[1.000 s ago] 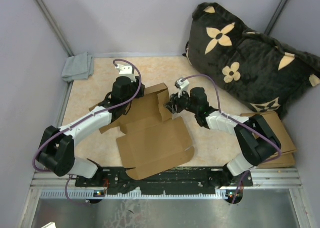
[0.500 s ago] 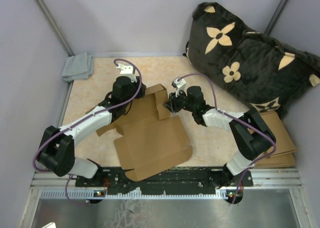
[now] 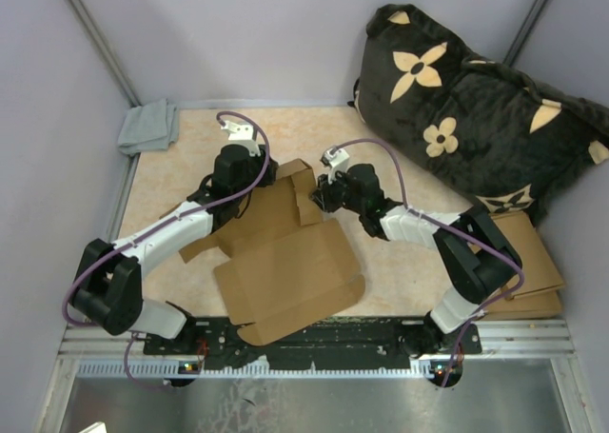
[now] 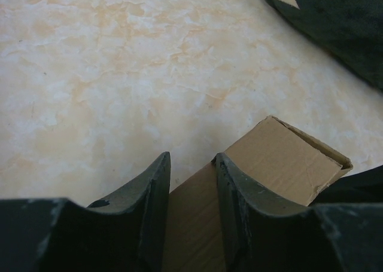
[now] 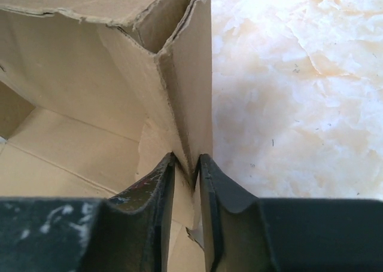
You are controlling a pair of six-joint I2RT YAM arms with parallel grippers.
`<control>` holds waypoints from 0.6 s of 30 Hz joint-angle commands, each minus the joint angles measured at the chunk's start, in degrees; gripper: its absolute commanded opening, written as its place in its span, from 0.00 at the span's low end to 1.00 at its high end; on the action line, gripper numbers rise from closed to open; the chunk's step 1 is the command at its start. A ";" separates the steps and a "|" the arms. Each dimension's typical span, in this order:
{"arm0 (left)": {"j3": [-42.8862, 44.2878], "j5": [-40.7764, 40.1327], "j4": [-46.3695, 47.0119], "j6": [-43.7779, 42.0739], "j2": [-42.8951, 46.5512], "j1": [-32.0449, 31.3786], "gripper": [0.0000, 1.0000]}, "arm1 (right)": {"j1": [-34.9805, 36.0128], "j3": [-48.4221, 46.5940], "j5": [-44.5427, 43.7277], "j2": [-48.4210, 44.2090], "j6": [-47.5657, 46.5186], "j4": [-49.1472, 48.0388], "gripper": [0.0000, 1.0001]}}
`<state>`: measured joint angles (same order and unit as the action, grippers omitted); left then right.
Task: Fold the paper box
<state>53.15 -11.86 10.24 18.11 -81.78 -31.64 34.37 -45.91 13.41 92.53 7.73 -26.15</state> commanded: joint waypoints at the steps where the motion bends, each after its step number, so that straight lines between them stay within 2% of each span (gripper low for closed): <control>1: 0.09 1.85 0.57 -0.46 -0.84 0.26 0.42 | 0.79 -1.32 -0.76 -0.78 -0.49 -2.41 0.25; 3: 0.11 2.50 0.68 -0.36 -0.99 0.20 0.42 | 0.85 -1.88 0.50 -0.46 -0.99 -2.16 0.31; 6: 0.20 3.46 0.66 -0.27 -1.26 0.23 0.42 | 0.87 -3.57 2.91 0.54 -2.40 -0.96 0.47; 8: 0.16 3.88 0.66 -0.28 -1.33 0.26 0.42 | 0.87 -5.33 4.55 1.61 -3.44 1.15 0.52; 12: 0.12 5.17 0.97 -0.61 -1.32 0.26 0.42 | 0.88 -8.53 6.80 4.42 -5.71 5.48 0.56; 18: -0.13 5.67 1.01 -0.71 -0.85 0.26 0.42 | 0.87 -9.35 7.61 3.33 -7.69 9.75 0.58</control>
<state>53.15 -8.62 11.27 17.96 -82.21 -31.29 34.76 -52.71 20.03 96.75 2.96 -19.18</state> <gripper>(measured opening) 0.418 0.574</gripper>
